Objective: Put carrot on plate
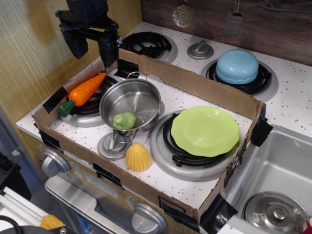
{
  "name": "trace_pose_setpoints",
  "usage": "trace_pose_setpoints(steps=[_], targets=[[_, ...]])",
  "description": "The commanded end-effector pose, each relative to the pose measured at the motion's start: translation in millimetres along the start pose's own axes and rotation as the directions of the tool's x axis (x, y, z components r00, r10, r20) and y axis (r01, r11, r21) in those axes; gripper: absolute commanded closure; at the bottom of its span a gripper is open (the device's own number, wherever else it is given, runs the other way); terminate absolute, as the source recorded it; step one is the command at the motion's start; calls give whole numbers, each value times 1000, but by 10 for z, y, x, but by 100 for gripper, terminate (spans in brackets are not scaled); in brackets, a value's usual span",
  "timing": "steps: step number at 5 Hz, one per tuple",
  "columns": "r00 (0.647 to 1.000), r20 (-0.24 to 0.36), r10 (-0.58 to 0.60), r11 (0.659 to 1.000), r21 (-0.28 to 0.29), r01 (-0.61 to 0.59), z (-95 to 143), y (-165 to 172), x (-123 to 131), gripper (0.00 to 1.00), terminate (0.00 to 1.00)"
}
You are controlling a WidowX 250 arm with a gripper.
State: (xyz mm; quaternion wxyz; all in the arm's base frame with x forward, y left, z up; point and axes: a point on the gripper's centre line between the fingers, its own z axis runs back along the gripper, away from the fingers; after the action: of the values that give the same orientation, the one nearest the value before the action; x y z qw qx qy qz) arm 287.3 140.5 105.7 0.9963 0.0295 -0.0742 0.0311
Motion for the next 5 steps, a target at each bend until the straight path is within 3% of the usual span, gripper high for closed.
trace_pose_setpoints(steps=[1,5], targets=[[996,63,-58,997,54,54,-119,96,-87,0,0],[997,0,-75,996,48,75,-276,233,-278,0,0]])
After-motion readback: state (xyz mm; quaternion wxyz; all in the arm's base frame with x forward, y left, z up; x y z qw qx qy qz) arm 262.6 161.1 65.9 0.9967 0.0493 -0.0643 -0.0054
